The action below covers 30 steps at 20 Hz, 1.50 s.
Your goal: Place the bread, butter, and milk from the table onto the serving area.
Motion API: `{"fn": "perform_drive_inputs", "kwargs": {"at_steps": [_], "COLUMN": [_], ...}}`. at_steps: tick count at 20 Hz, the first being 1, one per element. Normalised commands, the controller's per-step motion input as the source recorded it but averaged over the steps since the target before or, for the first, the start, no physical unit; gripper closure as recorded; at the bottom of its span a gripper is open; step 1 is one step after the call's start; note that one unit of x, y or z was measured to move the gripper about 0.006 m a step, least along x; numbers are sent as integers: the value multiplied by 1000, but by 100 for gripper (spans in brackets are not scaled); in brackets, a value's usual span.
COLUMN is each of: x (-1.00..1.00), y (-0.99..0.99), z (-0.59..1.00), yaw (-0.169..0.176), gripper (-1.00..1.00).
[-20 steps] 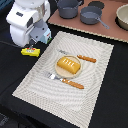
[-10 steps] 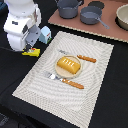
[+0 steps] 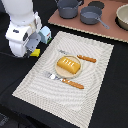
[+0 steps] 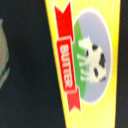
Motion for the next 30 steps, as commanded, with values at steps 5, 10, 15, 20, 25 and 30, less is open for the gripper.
{"fn": "perform_drive_inputs", "kwargs": {"at_steps": [5,10,15,20,25,30], "x": [-132,-78,-55,94,566,792], "y": [0,0,4,25,-73,-259], "z": [-287,-211,455,1000,1000,974], "yaw": [4,6,2,-19,-47,-75], "gripper": [100,100,100,100,100,100]}}
